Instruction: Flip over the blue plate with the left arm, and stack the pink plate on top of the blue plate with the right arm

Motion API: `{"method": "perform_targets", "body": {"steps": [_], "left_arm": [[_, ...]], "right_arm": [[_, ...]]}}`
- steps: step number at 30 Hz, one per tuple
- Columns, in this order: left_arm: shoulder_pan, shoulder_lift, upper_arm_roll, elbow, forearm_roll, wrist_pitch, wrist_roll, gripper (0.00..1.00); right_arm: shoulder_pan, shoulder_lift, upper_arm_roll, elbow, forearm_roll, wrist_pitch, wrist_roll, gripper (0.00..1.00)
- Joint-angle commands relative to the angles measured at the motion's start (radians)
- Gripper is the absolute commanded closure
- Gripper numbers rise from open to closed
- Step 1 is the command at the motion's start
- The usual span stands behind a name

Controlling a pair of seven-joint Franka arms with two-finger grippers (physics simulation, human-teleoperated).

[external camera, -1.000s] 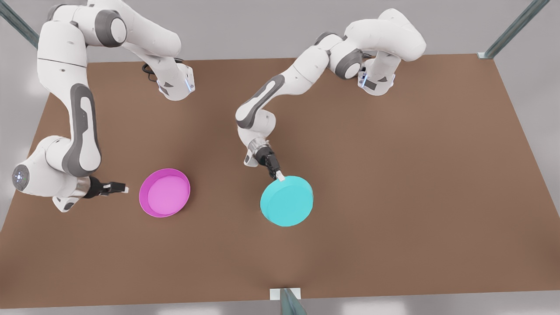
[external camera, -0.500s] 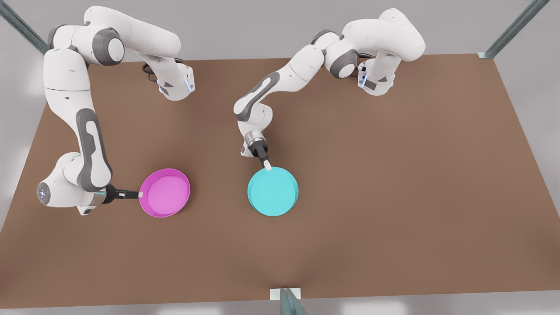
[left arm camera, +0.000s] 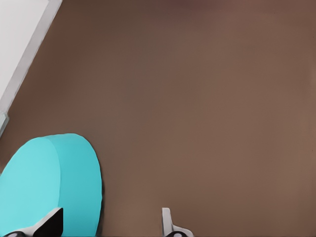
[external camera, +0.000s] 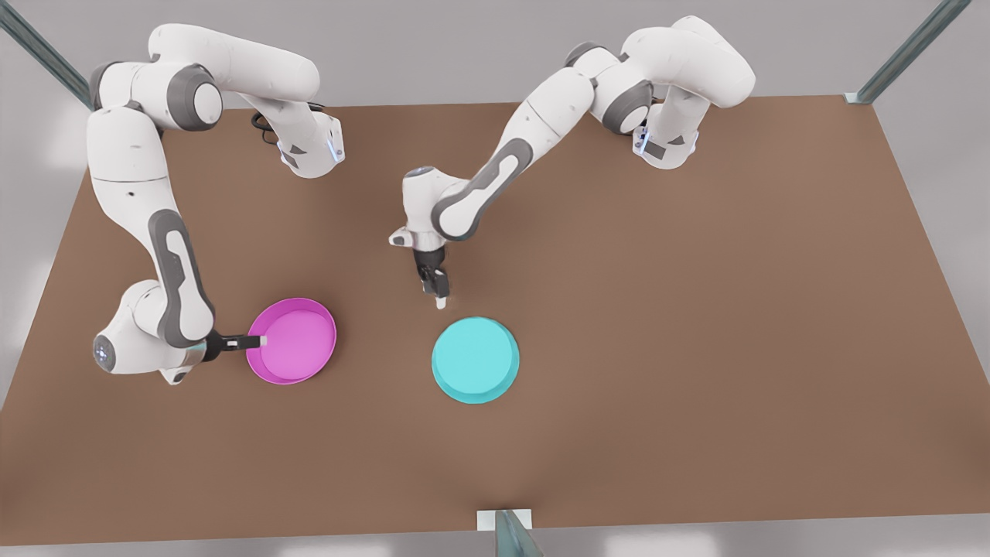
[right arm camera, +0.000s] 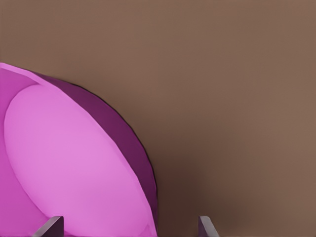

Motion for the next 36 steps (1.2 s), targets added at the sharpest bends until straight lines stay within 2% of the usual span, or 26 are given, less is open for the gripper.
{"method": "perform_targets", "body": {"steps": [1, 2, 3, 5, 6, 7, 8, 9, 11, 12, 13, 14, 15, 16, 17, 19, 20, 24, 25, 27, 36], "left_arm": [[0.000, -0.016, 0.000, 0.006, -0.107, 0.000, -0.006, 0.00], [0.008, -0.070, 0.006, 0.000, -0.146, -0.014, 0.002, 0.00], [0.040, -0.216, 0.006, -0.062, -0.232, -0.104, 0.012, 0.00], [0.110, -0.345, 0.001, -0.094, -0.331, -0.180, 0.048, 0.00], [0.183, -0.411, -0.002, -0.092, -0.485, -0.250, 0.167, 0.00], [0.259, -0.450, 0.000, -0.086, -0.672, -0.316, 0.369, 0.00], [0.333, -0.532, 0.015, -0.088, -0.801, -0.410, 0.508, 0.00], [0.451, -0.625, 0.015, -0.092, -0.801, -0.575, 0.545, 0.00], [0.650, -0.774, 0.024, -0.100, -0.810, -0.974, 0.775, 0.00], [0.776, -0.819, 0.041, -0.098, -0.815, -1.053, 0.827, 0.00], [0.815, -0.869, 0.116, -0.109, -0.853, -1.054, 0.833, 0.00], [0.815, -0.978, 0.173, -0.233, -0.855, -1.019, 0.832, 0.01], [0.815, -1.107, 0.207, -0.422, -0.842, -0.900, 0.832, 0.01], [0.818, -1.171, 0.205, -0.541, -0.832, -0.806, 0.832, 0.00], [0.945, -1.059, 0.080, -0.473, -0.836, -0.787, 0.809, 0.00], [1.000, -0.899, 0.037, -0.301, -0.844, -0.847, 0.789, 0.00], [1.000, -0.860, 0.032, -0.252, -0.844, -0.861, 0.790, 0.00], [1.000, -0.880, 0.035, -0.258, -0.844, -0.818, 0.784, 0.00], [1.000, -0.883, 0.032, -0.263, -0.845, -0.822, 0.787, 0.00], [1.000, -0.883, 0.030, -0.261, -0.842, -0.818, 0.790, 0.00], [0.999, -0.888, 0.029, -0.266, -0.838, -0.819, 0.793, 0.00]], "right_arm": [[-0.001, 0.002, 0.000, 0.000, 0.000, 0.000, 0.000, 0.00], [0.000, 0.000, 0.000, 0.002, 0.000, 0.000, -0.002, 0.00], [0.002, 0.002, 0.000, 0.002, 0.000, 0.003, -0.003, 0.00], [0.006, 0.006, 0.000, 0.002, 0.000, 0.003, -0.005, 0.00], [0.008, 0.008, 0.000, 0.002, -0.002, 0.005, -0.003, 0.01], [0.008, 0.011, 0.000, 0.003, -0.002, 0.005, -0.003, 0.10], [0.008, 0.011, 0.000, 0.005, -0.003, 0.005, -0.005, 0.33], [0.008, 0.009, 0.000, 0.006, -0.031, 0.005, -0.005, 0.47], [0.008, 0.011, 0.000, 0.009, -0.032, 0.005, -0.077, 0.51], [0.008, 0.011, 0.002, 0.009, -0.034, 0.011, -0.077, 0.51], [0.008, 0.012, 0.000, 0.009, -0.034, 0.015, -0.079, 0.51], [0.008, 0.012, 0.000, 0.009, -0.034, 0.015, -0.079, 0.51], [0.009, 0.012, 0.000, 0.009, -0.034, 0.017, -0.079, 0.51], [0.011, 0.012, 0.002, 0.009, -0.034, 0.017, -0.079, 0.51], [0.011, 0.012, 0.000, 0.009, -0.034, 0.017, -0.077, 0.51], [0.011, 0.014, 0.002, 0.009, -0.034, 0.017, -0.077, 0.51], [0.011, 0.015, 0.000, 0.009, -0.034, 0.020, -0.077, 0.51], [0.011, 0.015, 0.002, 0.009, -0.034, 0.032, -0.079, 0.51], [0.011, 0.015, 0.000, 0.009, -0.034, 0.032, -0.077, 0.56], [0.011, 0.015, 0.000, 0.011, -0.032, 0.032, -0.077, 0.61], [0.011, 0.020, 0.002, 0.020, -0.034, 0.034, -0.077, 0.63]]}}
